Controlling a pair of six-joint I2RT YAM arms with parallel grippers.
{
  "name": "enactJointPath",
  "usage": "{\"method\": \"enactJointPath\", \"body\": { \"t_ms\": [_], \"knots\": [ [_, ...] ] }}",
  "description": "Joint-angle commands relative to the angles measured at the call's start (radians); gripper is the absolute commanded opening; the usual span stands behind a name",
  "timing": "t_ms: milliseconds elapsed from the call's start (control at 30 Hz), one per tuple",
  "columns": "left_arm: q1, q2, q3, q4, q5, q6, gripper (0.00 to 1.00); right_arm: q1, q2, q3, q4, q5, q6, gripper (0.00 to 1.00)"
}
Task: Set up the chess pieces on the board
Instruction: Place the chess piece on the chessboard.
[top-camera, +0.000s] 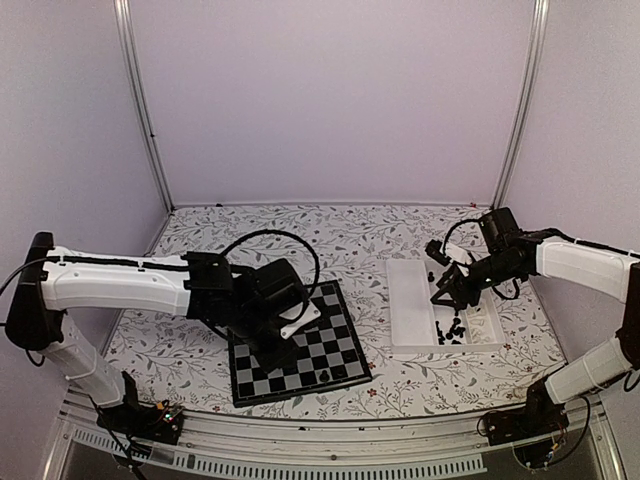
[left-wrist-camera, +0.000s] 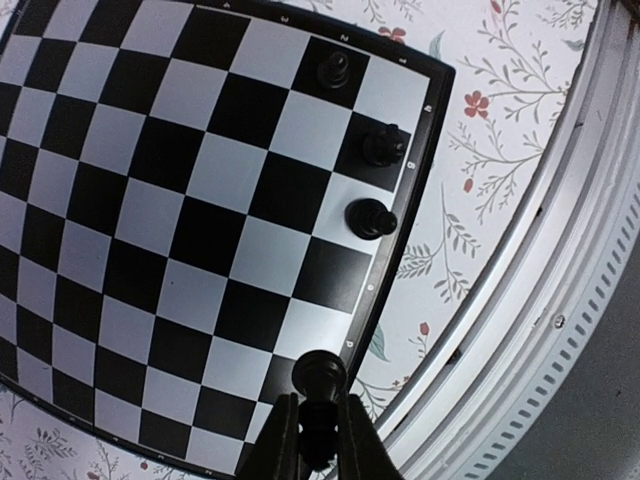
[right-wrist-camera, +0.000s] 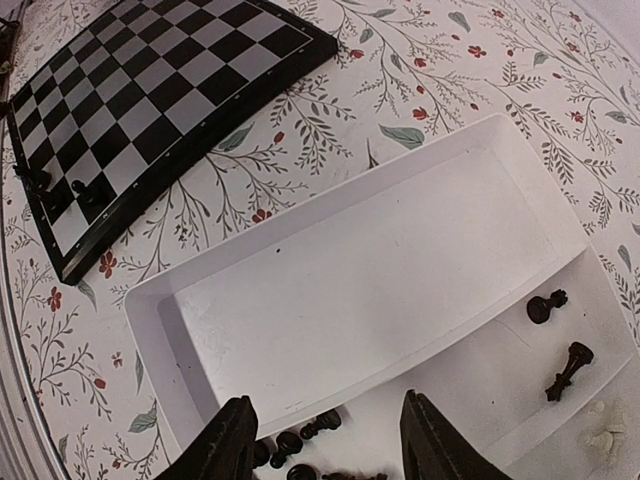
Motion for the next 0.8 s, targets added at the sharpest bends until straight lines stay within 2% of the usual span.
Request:
{"method": "enactJointPath", "body": {
  "t_ms": [0, 567, 767],
  "knots": [
    [-0.02, 0.051, 0.019, 0.062, 0.014, 0.009, 0.13, -0.004, -0.009, -0.013, 0.015, 0.01, 0.003, 0.52],
    [-0.045, 0.178, 0.072, 0.087, 0.011, 0.038, 0.15, -0.004, 0.001, -0.011, 0.007, -0.002, -0.006, 0.53],
    [-0.052, 0.206, 0.072, 0.09, -0.025, 0.035, 0.18, -0.004, 0.006, -0.011, 0.003, -0.008, -0.009, 0.53]
  ]
}}
